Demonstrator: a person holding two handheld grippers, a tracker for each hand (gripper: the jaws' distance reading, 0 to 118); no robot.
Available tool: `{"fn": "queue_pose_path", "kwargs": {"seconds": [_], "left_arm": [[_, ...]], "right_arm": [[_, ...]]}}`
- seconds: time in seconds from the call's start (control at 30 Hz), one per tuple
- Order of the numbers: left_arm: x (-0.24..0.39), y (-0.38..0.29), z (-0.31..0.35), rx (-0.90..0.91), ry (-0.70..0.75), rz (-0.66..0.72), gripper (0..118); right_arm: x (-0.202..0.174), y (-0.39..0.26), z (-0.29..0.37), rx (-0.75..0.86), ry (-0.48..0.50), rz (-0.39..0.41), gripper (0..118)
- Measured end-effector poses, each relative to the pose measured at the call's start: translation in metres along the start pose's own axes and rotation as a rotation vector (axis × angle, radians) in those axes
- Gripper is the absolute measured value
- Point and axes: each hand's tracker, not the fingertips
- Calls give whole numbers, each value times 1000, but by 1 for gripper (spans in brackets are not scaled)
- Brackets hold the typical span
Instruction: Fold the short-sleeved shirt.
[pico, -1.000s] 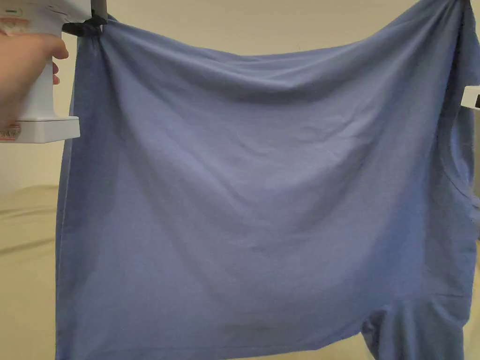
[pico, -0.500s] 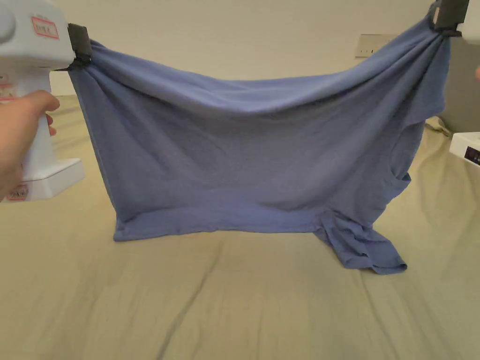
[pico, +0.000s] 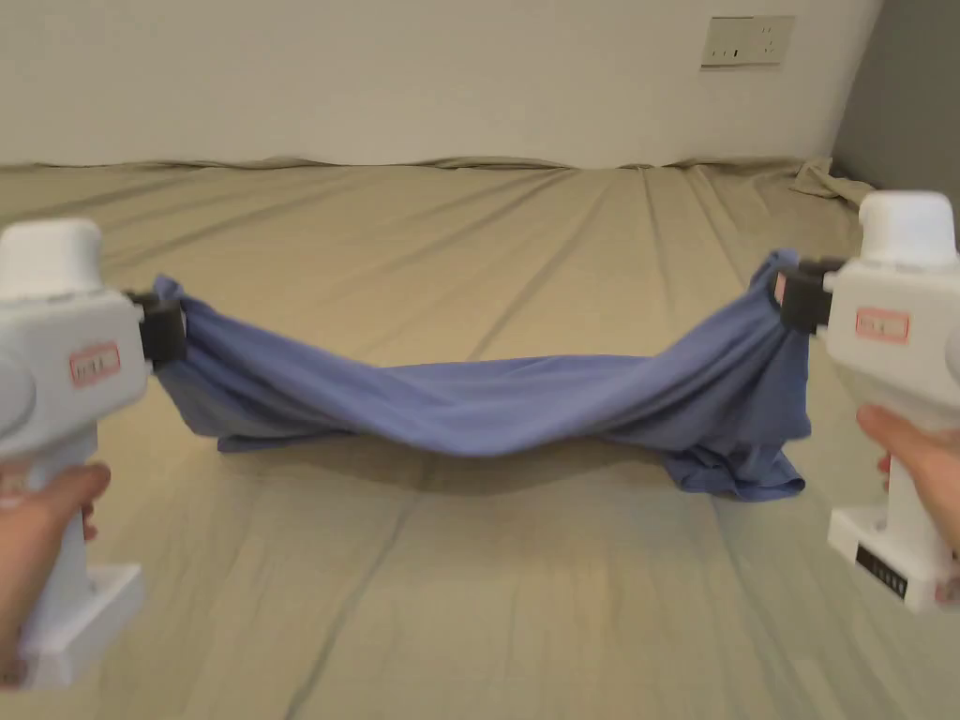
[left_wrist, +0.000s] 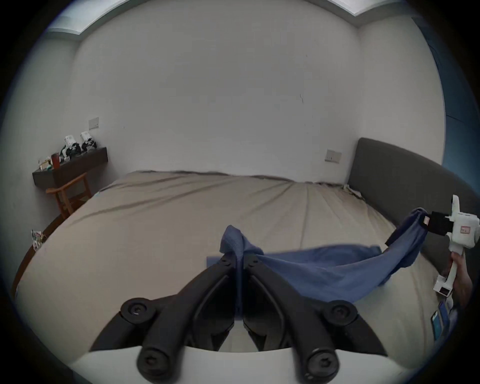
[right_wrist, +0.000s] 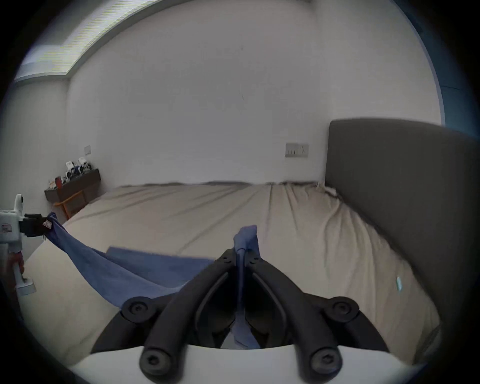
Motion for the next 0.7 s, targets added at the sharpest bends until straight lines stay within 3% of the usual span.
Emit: {"fn": "queue_pose_path", "kwargs": {"seconds": [0.3,0.5,0.6,0.7], "left_arm": [[-11,-125,39,-190,8,115,3],[-20,-134,90,-186,-5,143,3],[-13,-137,131,-178,-10,47,3],[-11,-155,175,-194,-7,39,3]], "right_arm": [[15,-143,35,-213,-10,-66,6],[19,-158,94,-209,-20,-52,6],[22,-166,140,-201,-15,-34,6],[25,-184,194,-204,-11,-32,6]]}}
